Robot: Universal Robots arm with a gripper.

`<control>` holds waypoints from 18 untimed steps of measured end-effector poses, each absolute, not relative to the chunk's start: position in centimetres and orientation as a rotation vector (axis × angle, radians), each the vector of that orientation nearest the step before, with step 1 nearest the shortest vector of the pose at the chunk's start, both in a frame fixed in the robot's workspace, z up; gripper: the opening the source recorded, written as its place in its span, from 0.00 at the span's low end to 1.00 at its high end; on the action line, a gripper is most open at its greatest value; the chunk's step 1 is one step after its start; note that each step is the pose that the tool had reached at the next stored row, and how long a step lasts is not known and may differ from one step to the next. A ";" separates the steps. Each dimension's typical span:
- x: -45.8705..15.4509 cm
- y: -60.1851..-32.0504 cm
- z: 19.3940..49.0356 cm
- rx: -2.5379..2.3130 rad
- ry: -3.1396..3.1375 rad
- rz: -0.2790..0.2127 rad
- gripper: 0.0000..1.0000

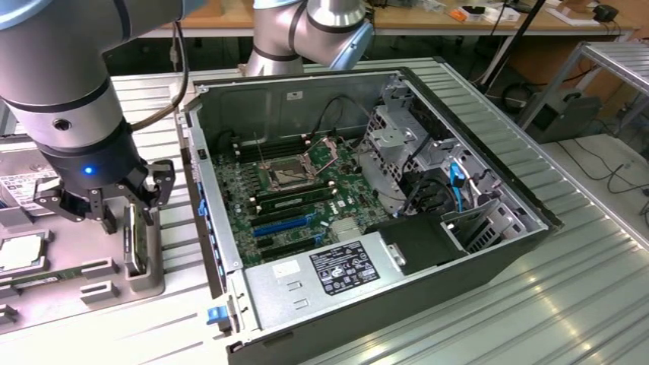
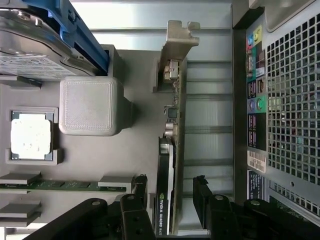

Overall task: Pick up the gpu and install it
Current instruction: 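Pick up the gpu and move the gpu toward the slot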

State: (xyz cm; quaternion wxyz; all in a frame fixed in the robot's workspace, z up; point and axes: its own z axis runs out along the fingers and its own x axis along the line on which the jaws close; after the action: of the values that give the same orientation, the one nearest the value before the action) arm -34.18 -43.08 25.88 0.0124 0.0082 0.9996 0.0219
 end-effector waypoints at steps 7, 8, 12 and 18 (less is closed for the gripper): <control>-34.2 -43.0 25.5 0.063 3.115 0.066 0.50; -34.2 -42.9 25.4 0.070 3.115 0.066 0.50; -34.3 -42.8 25.2 0.090 3.114 0.065 0.50; -34.3 -42.8 24.9 0.106 3.113 0.065 0.50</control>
State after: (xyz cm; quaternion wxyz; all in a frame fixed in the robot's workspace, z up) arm -34.32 -42.80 24.86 0.0129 0.0339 0.9991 0.0209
